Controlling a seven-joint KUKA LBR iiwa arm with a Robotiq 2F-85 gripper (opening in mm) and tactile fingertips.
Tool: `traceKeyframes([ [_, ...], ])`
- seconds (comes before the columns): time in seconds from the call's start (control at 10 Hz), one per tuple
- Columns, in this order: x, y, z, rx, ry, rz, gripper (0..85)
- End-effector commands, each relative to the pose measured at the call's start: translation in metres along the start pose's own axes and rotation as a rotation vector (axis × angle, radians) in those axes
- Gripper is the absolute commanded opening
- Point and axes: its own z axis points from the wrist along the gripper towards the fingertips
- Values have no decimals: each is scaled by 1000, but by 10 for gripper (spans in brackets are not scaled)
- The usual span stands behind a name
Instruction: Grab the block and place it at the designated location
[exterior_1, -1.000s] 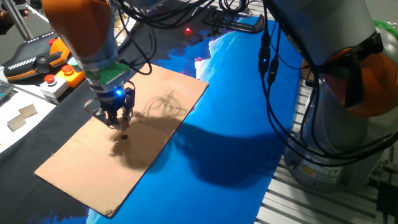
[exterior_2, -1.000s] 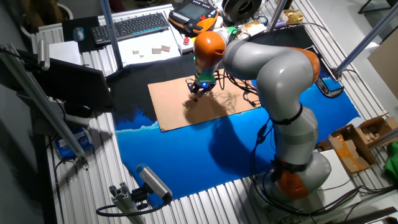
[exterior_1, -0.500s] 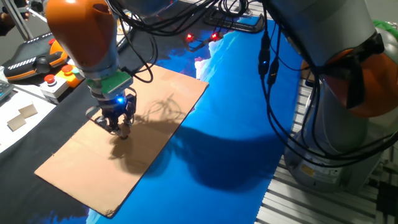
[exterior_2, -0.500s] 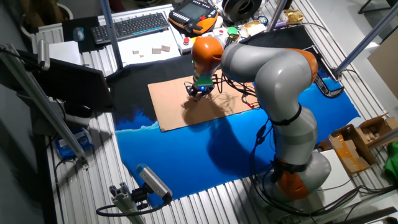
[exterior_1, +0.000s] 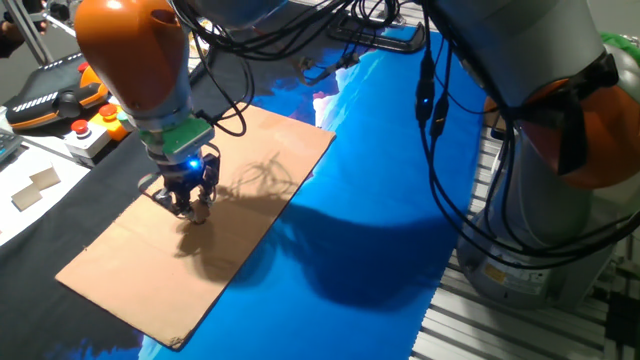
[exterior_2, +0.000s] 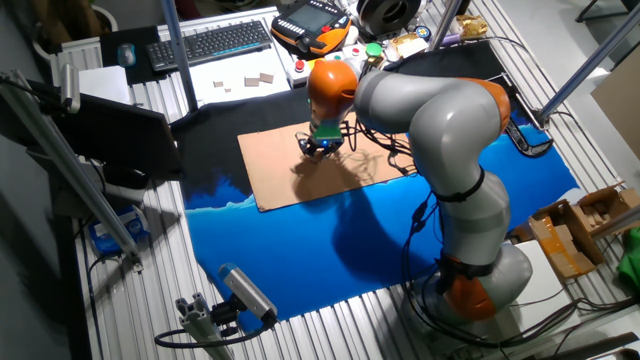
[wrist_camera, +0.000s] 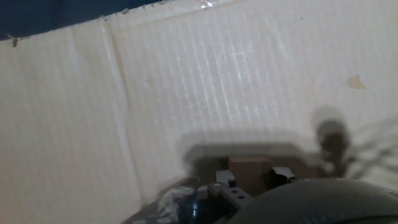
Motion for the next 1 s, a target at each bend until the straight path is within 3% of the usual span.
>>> traceKeyframes([
  [0.0, 1, 0, 1, -2, -3, 5, 7],
  [0.2, 1, 1, 1, -5, -5, 8, 10],
  [0.3, 2, 2, 1, -10, -15, 17, 97],
  [0.5, 4, 3, 3, -10, -39, 40, 367],
  [0.6, 4, 3, 4, -9, -41, 43, 400],
  [0.9, 2, 3, 5, -7, -43, 40, 360],
])
